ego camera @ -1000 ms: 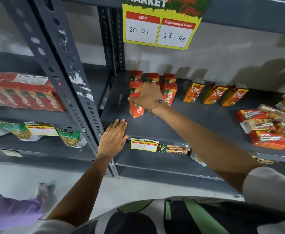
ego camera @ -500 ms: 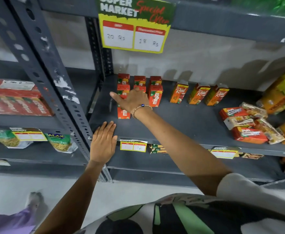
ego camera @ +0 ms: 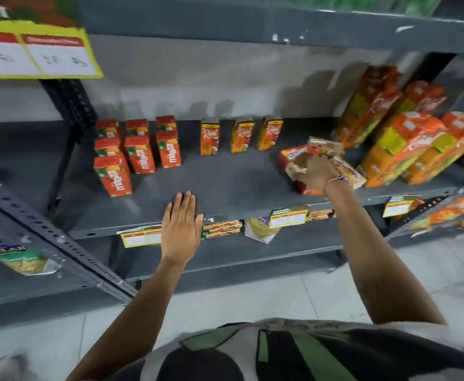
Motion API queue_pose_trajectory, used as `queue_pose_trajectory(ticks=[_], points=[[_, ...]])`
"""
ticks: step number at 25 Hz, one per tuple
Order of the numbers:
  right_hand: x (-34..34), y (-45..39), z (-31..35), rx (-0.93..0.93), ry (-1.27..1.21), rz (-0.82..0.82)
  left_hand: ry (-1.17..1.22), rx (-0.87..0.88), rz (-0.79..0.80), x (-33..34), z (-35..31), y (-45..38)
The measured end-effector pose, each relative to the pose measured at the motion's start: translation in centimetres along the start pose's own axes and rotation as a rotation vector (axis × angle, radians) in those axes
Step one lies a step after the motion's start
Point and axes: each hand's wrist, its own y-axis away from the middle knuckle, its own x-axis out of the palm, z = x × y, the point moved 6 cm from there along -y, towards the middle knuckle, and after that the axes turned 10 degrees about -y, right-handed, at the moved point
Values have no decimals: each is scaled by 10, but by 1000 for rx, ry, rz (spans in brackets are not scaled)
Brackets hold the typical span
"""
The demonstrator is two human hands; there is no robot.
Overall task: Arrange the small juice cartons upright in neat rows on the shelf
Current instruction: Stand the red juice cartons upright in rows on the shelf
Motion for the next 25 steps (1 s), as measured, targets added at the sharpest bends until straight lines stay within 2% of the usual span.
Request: queue_pose_trajectory(ticks=[2,3,7,11,14,16,20,25], points=[[16,-22,-71,117,95,100,-1,-29,4,5,-9,-4],[20,-25,-80,108,141,139,-2,-38,-11,7,-8,-4],[4,-3,-53,-34,134,87,-41,-48,-86,8,-8,1],[16,-1,-54,-132,-44,121,-61,-54,-116,8,-10,-1],[12,10,-20,-236,-268,53,-86,-49,-121,3,-6,1],[14,17,6,-228,-444,4,-78,-59,-108,-1,10,5],[37,26,72,-159,-669,-47,-85,-105,-103,-10,73,20],[87,37,166,-181,-832,-62,-81,-185,-81,-24,166,35]])
